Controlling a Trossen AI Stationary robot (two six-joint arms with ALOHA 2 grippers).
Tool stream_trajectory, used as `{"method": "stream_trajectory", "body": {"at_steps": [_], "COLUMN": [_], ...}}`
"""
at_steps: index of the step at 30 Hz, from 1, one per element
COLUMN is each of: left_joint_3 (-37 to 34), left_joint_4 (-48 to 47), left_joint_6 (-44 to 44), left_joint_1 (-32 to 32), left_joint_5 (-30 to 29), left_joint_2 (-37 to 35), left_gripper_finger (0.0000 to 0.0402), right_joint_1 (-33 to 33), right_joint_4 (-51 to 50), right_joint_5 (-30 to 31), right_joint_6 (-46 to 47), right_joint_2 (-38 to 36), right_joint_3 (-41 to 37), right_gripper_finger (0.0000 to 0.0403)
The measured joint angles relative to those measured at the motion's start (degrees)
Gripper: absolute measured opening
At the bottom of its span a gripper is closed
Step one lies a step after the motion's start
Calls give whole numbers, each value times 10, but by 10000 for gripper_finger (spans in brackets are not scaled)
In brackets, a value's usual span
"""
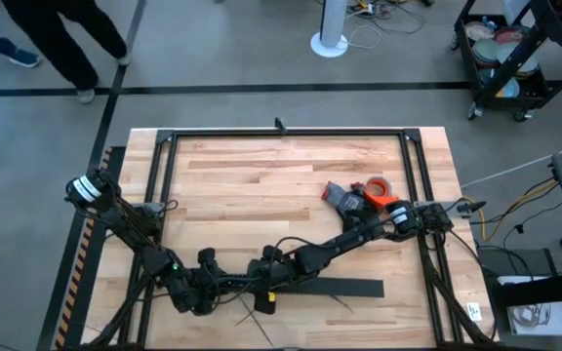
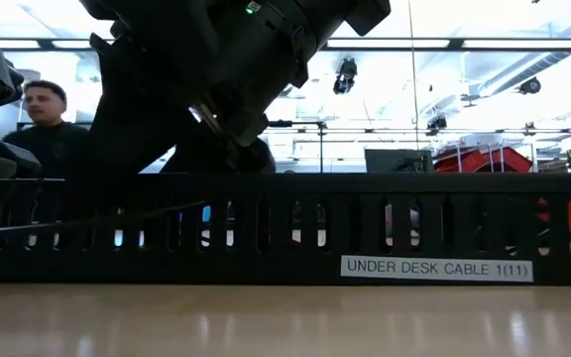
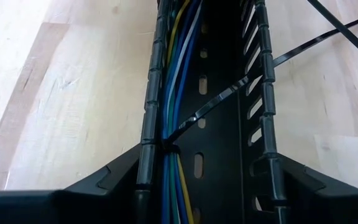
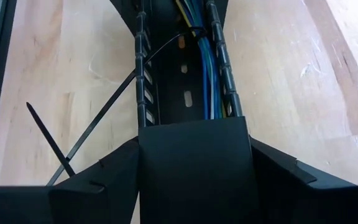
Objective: Ziptie cables
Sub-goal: Insert the black cable duct cover into the black cable duct
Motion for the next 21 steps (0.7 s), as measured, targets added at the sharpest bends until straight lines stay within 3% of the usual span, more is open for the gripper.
{"method": "stream_trajectory", "body": {"at_steps": [21], "left_joint_3": [2], "left_joint_4": [-21], "left_joint_6": [51], "left_joint_1": [1], "left_joint_5": [66], "left_joint_2": [-15], "left_gripper_finger": [231], "right_joint_1": [0], "right_joint_4": [-10], "right_joint_5": [2], "right_joint_6": [-11], "right_joint_2": [0], "right_joint_3": [1], "right_gripper_finger": [230]}}
